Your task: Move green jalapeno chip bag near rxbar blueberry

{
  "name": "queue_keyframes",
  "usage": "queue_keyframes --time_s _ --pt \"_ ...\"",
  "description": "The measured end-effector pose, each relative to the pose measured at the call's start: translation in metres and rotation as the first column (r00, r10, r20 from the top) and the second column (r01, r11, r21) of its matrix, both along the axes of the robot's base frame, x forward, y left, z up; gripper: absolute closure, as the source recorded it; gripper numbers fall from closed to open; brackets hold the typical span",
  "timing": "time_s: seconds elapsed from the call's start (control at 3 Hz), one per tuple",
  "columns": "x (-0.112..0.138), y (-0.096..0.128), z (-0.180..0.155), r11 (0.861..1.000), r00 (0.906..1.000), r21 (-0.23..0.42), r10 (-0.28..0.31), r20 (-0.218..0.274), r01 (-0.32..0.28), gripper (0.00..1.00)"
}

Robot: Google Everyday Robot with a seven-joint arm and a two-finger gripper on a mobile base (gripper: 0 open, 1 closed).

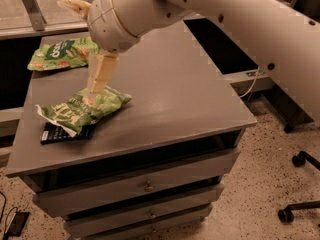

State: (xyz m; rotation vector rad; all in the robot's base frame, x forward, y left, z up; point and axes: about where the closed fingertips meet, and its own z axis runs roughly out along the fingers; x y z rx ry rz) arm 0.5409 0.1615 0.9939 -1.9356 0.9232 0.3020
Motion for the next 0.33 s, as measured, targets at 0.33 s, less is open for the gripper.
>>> queue_keyframes --time_s 0.33 --pt "0.0000 0.0001 0.0000 1.000 1.0000 0.000 0.000 0.000 0.000 0.00"
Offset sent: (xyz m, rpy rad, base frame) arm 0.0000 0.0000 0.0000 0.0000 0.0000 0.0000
